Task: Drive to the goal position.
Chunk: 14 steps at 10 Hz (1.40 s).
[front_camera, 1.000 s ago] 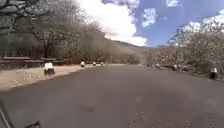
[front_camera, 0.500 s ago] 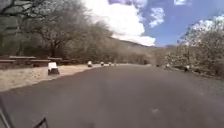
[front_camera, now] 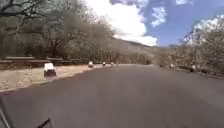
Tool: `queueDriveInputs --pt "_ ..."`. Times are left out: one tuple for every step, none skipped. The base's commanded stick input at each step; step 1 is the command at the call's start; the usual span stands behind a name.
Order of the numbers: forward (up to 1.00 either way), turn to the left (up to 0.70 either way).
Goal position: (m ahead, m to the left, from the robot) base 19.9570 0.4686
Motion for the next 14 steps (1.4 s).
queueDriveInputs --pt "0.70 0.00" --pt "0.70 0.00" --pt "0.70 0.00" --pt "0.70 0.00" --pt "0.70 0.00" --pt "0.70 0.00" --pt "0.70 0.00" --pt "0.70 0.00" --pt "0.70 0.00" --pt "0.70 0.00" --pt "0.70 0.00" --pt "0.70 0.00" --pt "0.70 0.00" --pt "0.70 0.00"
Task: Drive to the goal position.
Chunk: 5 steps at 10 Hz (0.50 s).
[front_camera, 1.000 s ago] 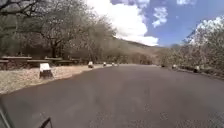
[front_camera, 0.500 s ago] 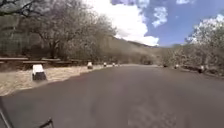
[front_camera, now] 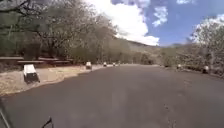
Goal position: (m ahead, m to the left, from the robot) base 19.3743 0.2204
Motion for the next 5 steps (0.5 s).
queueDriveInputs --pt "0.70 0.00" --pt "0.70 0.00" --pt "0.70 0.00" --pt "0.70 0.00" --pt "0.70 0.00"
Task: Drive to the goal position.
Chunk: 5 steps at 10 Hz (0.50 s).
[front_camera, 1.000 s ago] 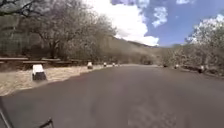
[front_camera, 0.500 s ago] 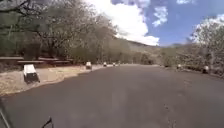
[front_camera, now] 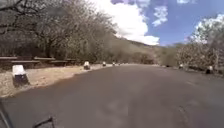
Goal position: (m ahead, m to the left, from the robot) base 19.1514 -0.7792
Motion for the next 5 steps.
queueDriveInputs --pt "0.70 0.00" --pt "0.70 0.00" --pt "0.70 0.00" --pt "0.70 0.00" --pt "0.70 0.00"
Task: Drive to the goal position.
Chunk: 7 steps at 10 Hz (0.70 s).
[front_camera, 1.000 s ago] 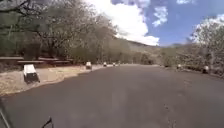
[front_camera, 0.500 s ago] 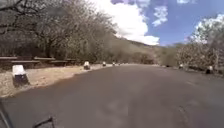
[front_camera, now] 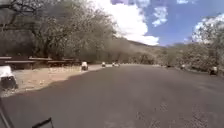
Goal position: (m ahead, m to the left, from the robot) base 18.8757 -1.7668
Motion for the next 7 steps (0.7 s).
queueDriveInputs --pt "0.70 0.00" --pt "0.70 0.00" --pt "0.70 0.00" --pt "0.70 0.00" --pt "0.70 0.00" --pt "0.70 0.00" --pt "0.70 0.00"
